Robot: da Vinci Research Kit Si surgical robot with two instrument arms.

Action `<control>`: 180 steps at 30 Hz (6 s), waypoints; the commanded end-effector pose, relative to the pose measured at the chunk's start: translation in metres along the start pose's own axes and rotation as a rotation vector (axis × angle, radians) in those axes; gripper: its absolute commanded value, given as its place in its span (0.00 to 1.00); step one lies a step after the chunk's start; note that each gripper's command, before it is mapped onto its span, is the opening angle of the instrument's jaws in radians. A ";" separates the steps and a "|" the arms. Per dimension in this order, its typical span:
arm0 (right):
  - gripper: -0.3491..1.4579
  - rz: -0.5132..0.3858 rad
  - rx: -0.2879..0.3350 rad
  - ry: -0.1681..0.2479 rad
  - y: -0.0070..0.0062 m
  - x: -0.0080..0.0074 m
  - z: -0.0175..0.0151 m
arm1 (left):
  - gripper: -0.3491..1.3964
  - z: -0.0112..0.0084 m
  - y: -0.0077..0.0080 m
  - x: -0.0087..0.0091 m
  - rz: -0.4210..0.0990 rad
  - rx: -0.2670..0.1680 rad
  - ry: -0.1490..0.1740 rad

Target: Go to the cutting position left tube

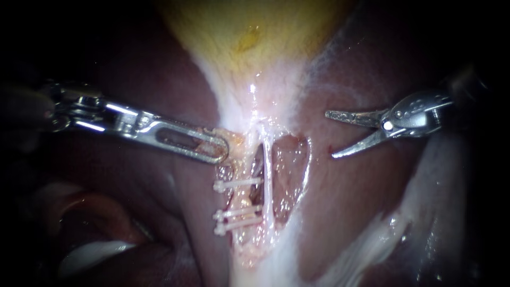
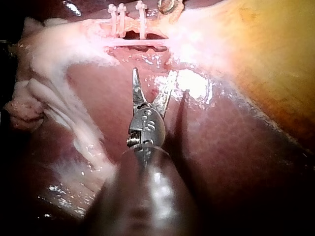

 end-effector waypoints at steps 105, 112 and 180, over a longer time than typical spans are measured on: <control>0.83 0.219 0.208 0.017 -0.0079 0.0019 0.0166 | 0.00 -0.0070 -0.0057 -0.0005 -0.027 0.042 -0.049; 0.85 0.261 0.215 0.027 -0.0073 0.0025 0.0178 | 0.00 -0.0070 -0.0060 -0.0004 -0.028 0.044 -0.048; 0.88 0.412 0.330 0.155 -0.0062 0.0063 0.0258 | 0.00 -0.0061 -0.0064 -0.0007 -0.029 0.047 -0.044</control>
